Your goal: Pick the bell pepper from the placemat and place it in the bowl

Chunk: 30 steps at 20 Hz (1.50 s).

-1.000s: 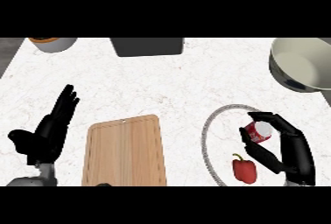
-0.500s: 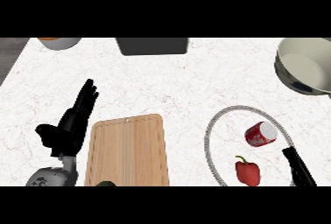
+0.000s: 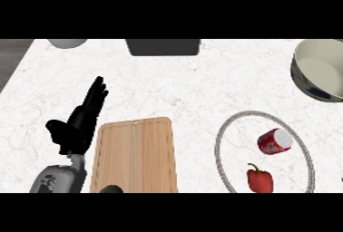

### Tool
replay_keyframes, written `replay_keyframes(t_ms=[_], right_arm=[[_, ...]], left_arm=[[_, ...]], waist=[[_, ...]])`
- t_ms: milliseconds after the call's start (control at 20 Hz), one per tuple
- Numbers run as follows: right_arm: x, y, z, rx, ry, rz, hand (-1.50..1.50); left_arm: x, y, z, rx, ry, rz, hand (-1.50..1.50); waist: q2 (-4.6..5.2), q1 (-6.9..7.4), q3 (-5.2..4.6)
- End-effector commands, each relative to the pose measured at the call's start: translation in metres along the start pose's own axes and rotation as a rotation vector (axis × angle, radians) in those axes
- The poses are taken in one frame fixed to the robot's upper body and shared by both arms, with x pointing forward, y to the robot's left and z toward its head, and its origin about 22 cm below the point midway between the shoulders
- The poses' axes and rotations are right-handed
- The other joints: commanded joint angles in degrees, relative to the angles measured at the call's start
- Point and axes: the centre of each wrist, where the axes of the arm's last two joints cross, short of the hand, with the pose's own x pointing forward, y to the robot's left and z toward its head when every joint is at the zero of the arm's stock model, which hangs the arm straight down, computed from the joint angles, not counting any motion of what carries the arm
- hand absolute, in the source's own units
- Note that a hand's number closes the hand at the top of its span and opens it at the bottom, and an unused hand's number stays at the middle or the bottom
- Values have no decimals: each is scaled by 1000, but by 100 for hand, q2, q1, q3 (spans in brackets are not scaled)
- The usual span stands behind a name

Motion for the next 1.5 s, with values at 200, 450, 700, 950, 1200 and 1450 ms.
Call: replay_keyframes(t_ms=[200,450,700,950,1200,1450], right_arm=[[15,-13,-8,171,263,121,-150],[9,-10,-36,237,364,180,-150],[-19,16,-32,293,371,143,-150],[-22,13,-28,300,354,94,-150],[-25,5,-31,289,295,2,-150],[-43,3,-15,289,282,-42,-150]], left_arm=[[-7,-11,6,6,5,-7,0],[-7,5,3,-25,9,14,0],[2,-7,-3,-5,7,6,0],[-7,-5,5,10,9,1,0],[-3,-5,9,-3,-9,14,0],[-30,-6,5,11,6,9,0]], waist=[[15,70,2],[8,88,5],[-9,38,10],[-10,17,9],[-12,14,10],[-9,-1,9]])
